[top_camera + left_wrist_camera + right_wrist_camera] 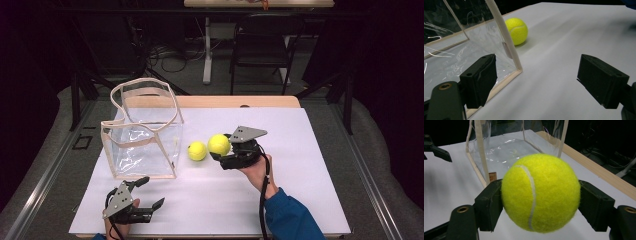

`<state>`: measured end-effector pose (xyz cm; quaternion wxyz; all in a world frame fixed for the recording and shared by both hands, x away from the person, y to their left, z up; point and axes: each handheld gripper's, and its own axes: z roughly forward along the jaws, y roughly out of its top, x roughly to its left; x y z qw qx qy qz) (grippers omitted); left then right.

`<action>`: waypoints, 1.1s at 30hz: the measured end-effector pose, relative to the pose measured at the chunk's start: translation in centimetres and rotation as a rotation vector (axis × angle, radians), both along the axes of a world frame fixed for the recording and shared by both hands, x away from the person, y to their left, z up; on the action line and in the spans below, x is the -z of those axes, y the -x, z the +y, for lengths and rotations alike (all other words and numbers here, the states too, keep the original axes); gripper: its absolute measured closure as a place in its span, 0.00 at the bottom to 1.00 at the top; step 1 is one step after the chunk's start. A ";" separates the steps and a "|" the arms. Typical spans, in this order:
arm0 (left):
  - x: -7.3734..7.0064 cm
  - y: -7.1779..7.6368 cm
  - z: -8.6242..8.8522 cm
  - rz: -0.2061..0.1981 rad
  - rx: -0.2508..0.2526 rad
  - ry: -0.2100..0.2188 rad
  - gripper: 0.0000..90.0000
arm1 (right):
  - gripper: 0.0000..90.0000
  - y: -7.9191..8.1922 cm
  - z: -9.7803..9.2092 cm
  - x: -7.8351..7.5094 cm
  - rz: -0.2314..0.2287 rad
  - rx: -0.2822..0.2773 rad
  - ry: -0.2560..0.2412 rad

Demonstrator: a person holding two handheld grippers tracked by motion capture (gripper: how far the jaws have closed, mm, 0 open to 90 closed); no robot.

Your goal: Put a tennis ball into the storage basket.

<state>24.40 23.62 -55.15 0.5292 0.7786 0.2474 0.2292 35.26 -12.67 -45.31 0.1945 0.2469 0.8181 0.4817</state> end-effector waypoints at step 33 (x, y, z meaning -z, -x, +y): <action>0.0 0.0 0.0 -0.001 0.000 0.001 0.18 | 0.29 -1.6 0.7 -2.5 -0.014 -0.012 0.009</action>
